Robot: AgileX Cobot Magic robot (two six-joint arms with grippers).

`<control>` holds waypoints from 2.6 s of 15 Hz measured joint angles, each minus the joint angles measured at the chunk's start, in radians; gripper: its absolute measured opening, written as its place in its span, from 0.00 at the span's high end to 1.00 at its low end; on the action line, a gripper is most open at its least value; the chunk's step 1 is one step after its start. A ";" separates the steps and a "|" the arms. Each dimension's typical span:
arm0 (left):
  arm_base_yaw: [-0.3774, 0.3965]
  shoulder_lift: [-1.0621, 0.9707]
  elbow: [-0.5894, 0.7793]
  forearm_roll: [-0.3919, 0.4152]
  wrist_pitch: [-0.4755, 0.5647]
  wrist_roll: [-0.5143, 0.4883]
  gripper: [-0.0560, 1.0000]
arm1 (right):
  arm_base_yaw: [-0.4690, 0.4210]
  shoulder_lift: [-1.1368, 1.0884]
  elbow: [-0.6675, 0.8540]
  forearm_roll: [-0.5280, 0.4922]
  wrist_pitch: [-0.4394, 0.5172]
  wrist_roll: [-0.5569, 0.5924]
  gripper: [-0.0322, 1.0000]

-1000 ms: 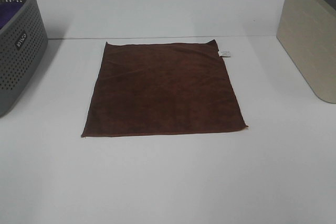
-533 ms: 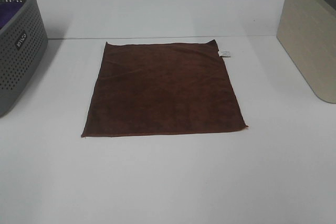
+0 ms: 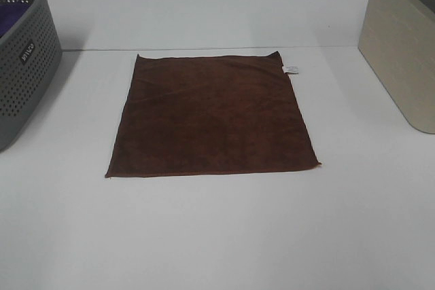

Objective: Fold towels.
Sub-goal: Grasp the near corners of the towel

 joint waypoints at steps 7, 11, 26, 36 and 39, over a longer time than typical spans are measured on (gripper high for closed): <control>0.000 0.000 0.000 0.000 0.000 0.000 0.19 | 0.000 0.000 0.000 0.000 0.000 0.000 0.30; 0.000 0.000 0.000 0.000 0.000 0.000 0.19 | 0.000 0.000 0.000 0.000 0.000 0.000 0.30; 0.000 0.000 0.000 0.000 0.000 0.000 0.19 | 0.000 0.000 0.000 0.005 0.000 0.000 0.30; 0.000 0.359 0.012 -0.210 -0.603 0.000 0.23 | -0.001 0.535 -0.016 0.032 -0.336 0.000 0.30; 0.000 0.651 0.012 -0.416 -0.694 0.015 0.23 | -0.001 0.758 -0.016 0.070 -0.402 0.000 0.30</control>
